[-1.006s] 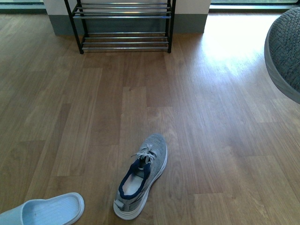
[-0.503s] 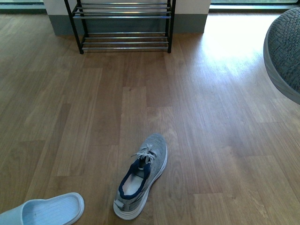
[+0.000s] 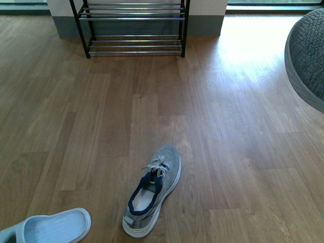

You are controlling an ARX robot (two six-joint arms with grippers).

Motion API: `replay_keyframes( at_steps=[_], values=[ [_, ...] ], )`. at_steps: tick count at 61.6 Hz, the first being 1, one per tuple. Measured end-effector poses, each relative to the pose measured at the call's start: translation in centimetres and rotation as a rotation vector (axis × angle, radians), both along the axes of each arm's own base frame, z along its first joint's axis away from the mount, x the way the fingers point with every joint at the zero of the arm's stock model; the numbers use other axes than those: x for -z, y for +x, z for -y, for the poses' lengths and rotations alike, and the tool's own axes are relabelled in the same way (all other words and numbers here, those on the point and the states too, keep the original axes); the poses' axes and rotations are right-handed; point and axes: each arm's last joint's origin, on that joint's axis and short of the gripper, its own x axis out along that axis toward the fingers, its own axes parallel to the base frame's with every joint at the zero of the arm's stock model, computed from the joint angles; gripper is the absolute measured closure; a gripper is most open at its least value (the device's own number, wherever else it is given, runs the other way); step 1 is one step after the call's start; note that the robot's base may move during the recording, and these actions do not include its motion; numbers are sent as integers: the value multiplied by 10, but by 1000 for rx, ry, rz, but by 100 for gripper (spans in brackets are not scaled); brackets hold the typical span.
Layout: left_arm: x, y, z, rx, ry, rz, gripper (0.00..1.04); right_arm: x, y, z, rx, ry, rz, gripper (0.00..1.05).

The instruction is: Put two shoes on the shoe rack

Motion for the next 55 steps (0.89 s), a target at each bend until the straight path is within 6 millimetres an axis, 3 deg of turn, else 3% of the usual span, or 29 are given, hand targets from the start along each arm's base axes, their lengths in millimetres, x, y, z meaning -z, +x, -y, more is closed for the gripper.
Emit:
replay_keyframes(
  at_steps=[5, 10, 15, 20, 22, 27, 38, 55],
  values=[
    [-15, 7, 3, -51, -98, 179, 9, 0, 0, 0, 1, 0, 0, 103],
    [-28, 13, -7, -7, -146, 111, 9, 0, 0, 0, -3, 1, 0, 103],
    [-33, 42, -20, 16, -216, 151, 9, 0, 0, 0, 3, 0, -1, 103],
    [-13, 85, -32, 20, -222, 132, 9, 0, 0, 0, -5, 1, 1, 103],
    [1, 91, -34, 19, -208, 80, 9, 0, 0, 0, -5, 2, 0, 103],
    [27, 82, -33, 41, -161, -58, 9, 0, 0, 0, -4, 3, 0, 103],
    [42, 81, -22, 146, -174, -131, 9, 0, 0, 0, 0, 2, -1, 103],
    [105, 125, -26, 309, -209, -329, 9, 0, 0, 0, 0, 2, -1, 103]
  ],
)
